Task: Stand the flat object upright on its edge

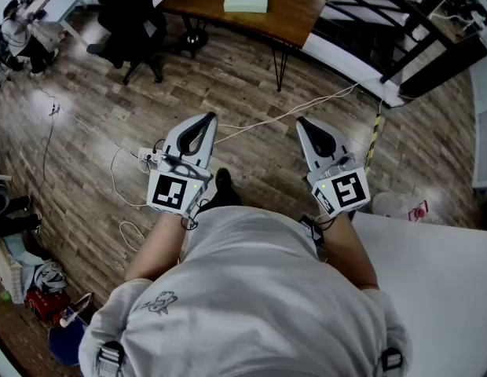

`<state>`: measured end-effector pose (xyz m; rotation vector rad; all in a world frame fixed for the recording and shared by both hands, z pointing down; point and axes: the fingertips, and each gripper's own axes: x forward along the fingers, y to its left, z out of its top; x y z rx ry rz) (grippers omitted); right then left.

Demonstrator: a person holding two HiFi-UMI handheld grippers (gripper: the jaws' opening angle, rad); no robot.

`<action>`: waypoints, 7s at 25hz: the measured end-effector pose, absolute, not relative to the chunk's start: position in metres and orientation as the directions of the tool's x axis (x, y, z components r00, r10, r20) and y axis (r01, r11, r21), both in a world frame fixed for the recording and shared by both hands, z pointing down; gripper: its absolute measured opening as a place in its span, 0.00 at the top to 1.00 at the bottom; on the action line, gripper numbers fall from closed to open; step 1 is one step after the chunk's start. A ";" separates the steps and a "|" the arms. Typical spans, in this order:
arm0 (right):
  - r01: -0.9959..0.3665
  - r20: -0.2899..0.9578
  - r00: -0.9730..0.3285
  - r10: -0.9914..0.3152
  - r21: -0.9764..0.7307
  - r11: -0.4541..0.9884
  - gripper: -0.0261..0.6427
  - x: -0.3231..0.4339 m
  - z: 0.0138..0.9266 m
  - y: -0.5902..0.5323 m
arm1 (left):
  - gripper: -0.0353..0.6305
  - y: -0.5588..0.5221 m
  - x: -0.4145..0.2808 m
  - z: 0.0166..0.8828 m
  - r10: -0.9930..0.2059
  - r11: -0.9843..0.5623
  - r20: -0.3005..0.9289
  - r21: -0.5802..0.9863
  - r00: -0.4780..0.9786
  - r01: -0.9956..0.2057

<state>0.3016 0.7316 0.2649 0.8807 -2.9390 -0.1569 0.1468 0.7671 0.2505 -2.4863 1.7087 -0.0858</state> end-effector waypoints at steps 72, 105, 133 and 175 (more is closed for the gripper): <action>-0.468 0.048 -0.883 -0.467 -0.005 0.884 0.91 0.149 0.273 0.210 | 0.93 0.269 -0.023 0.247 -0.960 -0.279 0.004 -0.137 0.281 -0.950; -0.631 0.102 -0.773 -0.626 -0.028 0.775 0.91 -0.025 0.279 0.069 | 0.93 0.097 -0.209 0.257 -0.891 -0.454 0.031 -0.111 0.453 -0.884; -0.628 0.101 -0.777 -0.621 -0.054 0.777 0.91 0.045 0.290 -0.102 | 0.93 -0.077 -0.124 0.277 -0.872 -0.490 0.049 -0.084 0.487 -0.868; -0.719 0.317 -0.690 -0.651 -0.193 0.668 0.91 0.057 0.400 -0.242 | 0.93 -0.221 -0.132 0.387 -0.753 -0.558 0.359 0.098 0.552 -0.824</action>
